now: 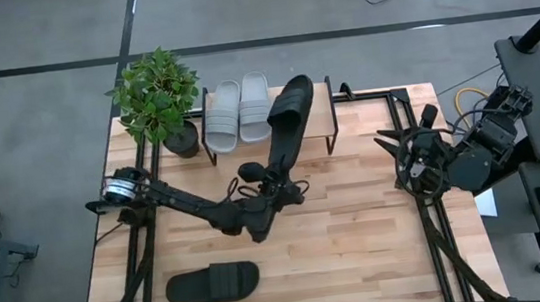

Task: Pick and place slides into the shelf
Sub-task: Put the right black slipper on the shelf

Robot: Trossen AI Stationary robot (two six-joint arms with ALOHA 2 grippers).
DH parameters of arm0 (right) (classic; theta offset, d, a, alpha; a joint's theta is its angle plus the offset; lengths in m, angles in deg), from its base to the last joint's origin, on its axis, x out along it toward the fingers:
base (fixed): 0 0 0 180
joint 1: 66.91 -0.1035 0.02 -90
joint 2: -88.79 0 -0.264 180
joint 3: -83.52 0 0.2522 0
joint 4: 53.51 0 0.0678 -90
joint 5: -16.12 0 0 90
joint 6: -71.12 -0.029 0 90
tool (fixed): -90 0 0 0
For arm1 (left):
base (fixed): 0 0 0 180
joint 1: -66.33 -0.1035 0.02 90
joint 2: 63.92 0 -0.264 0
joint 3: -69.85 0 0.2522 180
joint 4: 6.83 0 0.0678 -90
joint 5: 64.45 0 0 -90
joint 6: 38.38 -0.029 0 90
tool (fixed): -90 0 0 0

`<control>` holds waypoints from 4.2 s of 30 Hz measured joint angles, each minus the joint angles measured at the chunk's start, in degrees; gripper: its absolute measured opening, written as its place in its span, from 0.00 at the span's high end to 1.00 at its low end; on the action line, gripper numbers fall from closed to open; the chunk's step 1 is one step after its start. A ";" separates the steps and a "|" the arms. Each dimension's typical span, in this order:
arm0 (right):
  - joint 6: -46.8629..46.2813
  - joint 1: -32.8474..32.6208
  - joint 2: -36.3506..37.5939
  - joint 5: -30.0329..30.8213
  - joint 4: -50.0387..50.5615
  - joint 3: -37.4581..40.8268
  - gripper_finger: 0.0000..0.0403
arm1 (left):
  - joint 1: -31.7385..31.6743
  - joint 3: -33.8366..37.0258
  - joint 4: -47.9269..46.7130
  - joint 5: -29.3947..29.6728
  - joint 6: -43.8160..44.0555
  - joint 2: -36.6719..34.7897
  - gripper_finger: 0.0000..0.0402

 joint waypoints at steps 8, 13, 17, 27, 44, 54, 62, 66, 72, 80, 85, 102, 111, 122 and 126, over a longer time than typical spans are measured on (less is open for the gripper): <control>2.33 0.00 -0.26 0.00 0.34 0.78 0.82 | -3.41 -9.01 -0.40 2.63 -4.53 9.17 0.89; 2.08 0.00 -0.23 0.02 0.29 1.08 0.80 | -5.22 -13.11 -4.42 4.86 -4.60 13.30 0.89; 1.98 0.00 -0.27 0.00 0.29 1.18 0.79 | -6.34 -14.36 -4.50 5.12 -4.61 15.28 0.89; 1.88 0.00 -0.31 0.02 0.29 1.29 0.82 | -8.51 -14.58 -4.46 5.88 -4.16 17.77 0.89; 1.86 0.00 -0.33 0.02 0.25 1.50 0.82 | -10.01 -14.45 -4.50 6.25 -1.50 20.50 0.89; 1.84 0.00 -0.33 0.02 0.25 1.50 0.81 | -10.02 -14.65 -4.40 6.10 -1.56 20.43 0.62; 1.08 0.00 -0.33 0.00 0.27 1.50 0.80 | -9.64 -14.66 -4.41 5.42 -3.79 20.41 0.56; 0.35 0.00 -0.33 -0.04 0.27 1.50 0.81 | -9.61 -14.67 -4.52 5.03 -4.60 20.41 0.56; 0.35 0.01 -0.33 -2.22 0.29 1.50 0.81 | -9.24 -14.69 -4.50 4.04 -4.61 20.32 0.56; 0.34 0.00 -0.33 -3.02 0.27 1.63 0.79 | -8.79 -14.43 -4.55 2.21 -4.09 20.26 0.55; 0.35 0.00 -0.33 -3.03 0.27 2.21 0.79 | -8.07 -14.22 -5.54 2.07 -4.03 20.23 0.50; -0.09 0.02 -0.33 -3.02 0.25 5.81 0.80 | -7.09 -13.40 -5.92 6.43 -4.84 20.10 0.32; -0.07 0.02 -0.33 -2.99 0.26 5.81 0.83 | -6.05 -13.38 -7.34 9.07 -4.92 20.03 0.29; 0.08 0.02 -0.22 -2.72 0.25 5.81 0.80 | -0.98 -13.38 -7.29 9.07 -4.98 18.52 0.29; 0.58 0.04 -0.20 -2.48 0.25 5.81 0.81 | 2.19 -13.34 -7.57 9.04 -5.00 16.64 0.29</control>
